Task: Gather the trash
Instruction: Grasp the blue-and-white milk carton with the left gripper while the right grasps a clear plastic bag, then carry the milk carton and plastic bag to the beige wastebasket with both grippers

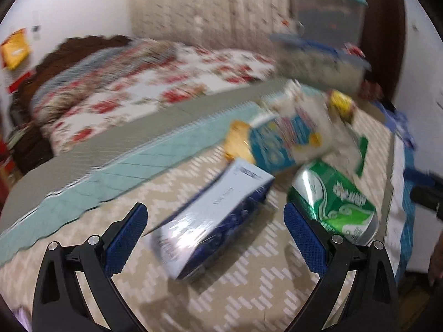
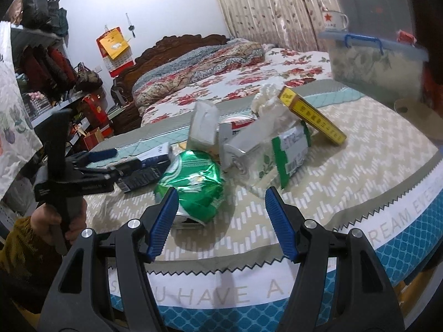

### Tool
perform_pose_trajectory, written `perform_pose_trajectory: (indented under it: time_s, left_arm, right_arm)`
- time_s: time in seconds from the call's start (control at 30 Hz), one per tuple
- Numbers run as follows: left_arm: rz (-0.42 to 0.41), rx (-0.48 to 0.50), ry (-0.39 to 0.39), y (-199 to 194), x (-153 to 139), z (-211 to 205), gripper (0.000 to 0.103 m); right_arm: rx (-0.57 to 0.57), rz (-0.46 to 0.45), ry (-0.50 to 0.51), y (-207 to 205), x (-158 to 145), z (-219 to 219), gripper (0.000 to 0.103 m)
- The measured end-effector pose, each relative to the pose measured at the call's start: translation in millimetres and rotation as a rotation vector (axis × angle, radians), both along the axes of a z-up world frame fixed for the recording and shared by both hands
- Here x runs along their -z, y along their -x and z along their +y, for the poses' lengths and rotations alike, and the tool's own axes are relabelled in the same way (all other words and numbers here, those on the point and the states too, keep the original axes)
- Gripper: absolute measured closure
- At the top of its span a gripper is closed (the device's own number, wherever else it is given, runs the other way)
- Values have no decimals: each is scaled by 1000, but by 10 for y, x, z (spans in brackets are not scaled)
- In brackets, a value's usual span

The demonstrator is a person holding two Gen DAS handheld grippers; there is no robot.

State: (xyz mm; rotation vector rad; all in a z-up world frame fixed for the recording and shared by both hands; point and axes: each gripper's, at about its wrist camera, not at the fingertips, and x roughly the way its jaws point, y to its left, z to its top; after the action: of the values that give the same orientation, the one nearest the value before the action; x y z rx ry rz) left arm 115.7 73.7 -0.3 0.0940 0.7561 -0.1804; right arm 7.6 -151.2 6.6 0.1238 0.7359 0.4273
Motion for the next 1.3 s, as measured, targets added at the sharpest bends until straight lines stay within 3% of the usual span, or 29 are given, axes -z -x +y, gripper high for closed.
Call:
perform_pose_trajectory:
  time_s: [0.1,0.23,0.37,0.57,0.7,0.73,0.77,0.8,0.83,0.9,1.0,1.17,1.23,1.3]
  left_arm:
    - [49,62,-37,-137,98,-68,9]
    - [78,51,-89,-214,197,-118,10]
    - [78,10,-153,-184,221,-151,26]
    - [86,-54,-157,-125,155,-102,45]
    - [95,-101,-104,38,122,-22,47]
    - [96,-109,-96,92,118,-15,47]
    - [99,-124,-86,168,108,7,47]
    - [101,-134,-80,226,106,15,48]
    - [102,-146,-73,289,97,34,48]
    - [99,-188,-45,459,68,111,49]
    - [97,-269,-3,711,46,262,50]
    - [91,-351,39,1025,15,395,49]
    - [87,-368,18,1078,16,382,47]
    - [80,-379,-11,1117,31,357,36]
  right_arm:
    - [16,2,-6,-61,4,-54,37]
    - [4,-9,-4,-193,-40,-42,37]
    - [-51,-14,-20,-395,-115,66,37]
    - [-143,16,-28,-935,-160,403,35]
    - [-168,42,3,-1273,-124,625,35]
    - [-172,56,14,-1378,-98,694,39]
    - [-194,73,26,-1444,-67,775,49]
    - [-222,96,33,-1487,-36,830,70]
    - [-245,123,26,-1511,-18,886,70]
    - [-281,96,-29,-1388,-87,963,70]
    - [-366,-45,12,-930,-227,1233,70]
    - [-475,-134,94,-270,-33,1495,67]
    - [-487,-162,155,-93,93,1513,66]
    - [-498,-183,192,11,144,1484,65]
